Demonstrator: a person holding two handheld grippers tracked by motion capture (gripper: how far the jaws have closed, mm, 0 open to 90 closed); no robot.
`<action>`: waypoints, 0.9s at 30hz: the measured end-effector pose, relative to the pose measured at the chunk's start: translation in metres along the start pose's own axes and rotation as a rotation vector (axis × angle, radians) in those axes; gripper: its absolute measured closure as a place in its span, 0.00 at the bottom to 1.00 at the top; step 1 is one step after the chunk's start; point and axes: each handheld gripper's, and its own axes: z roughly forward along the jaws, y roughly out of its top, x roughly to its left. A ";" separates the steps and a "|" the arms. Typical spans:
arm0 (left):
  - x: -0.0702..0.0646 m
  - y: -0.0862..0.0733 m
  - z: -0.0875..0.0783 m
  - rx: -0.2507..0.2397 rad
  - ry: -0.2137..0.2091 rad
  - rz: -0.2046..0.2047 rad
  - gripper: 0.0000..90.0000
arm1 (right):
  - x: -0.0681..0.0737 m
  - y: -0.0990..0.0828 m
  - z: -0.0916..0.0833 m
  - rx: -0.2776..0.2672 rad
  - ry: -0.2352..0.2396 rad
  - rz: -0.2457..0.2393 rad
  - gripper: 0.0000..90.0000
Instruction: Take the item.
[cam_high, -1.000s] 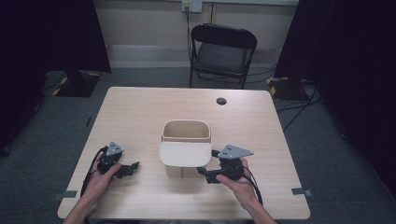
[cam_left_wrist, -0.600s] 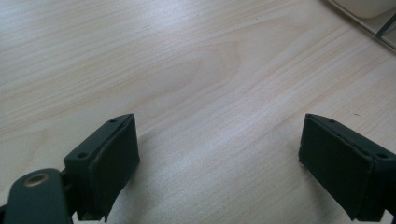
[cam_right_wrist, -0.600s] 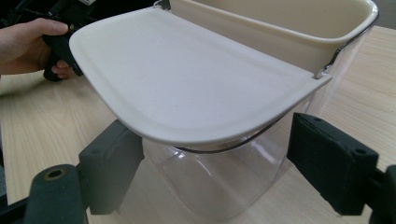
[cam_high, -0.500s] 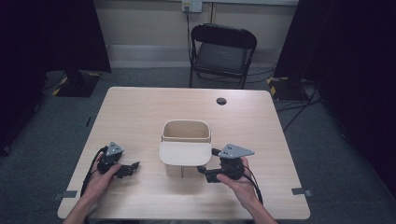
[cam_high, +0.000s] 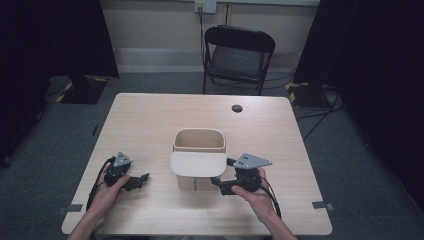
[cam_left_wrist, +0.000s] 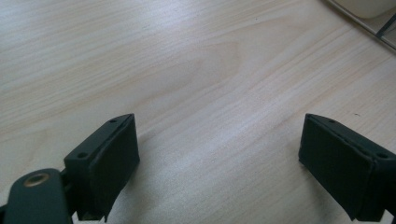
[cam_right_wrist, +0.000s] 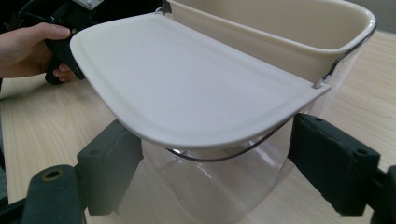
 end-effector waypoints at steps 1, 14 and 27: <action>0.000 0.000 0.000 0.000 0.000 0.000 0.13 | 0.000 0.000 0.000 -0.001 0.000 -0.001 0.19; 0.000 0.000 0.000 0.000 0.000 0.000 0.13 | -0.001 0.003 -0.001 -0.007 -0.005 0.003 0.18; 0.000 0.000 0.000 0.000 0.000 0.000 0.13 | -0.002 0.003 -0.002 -0.011 -0.007 0.006 0.19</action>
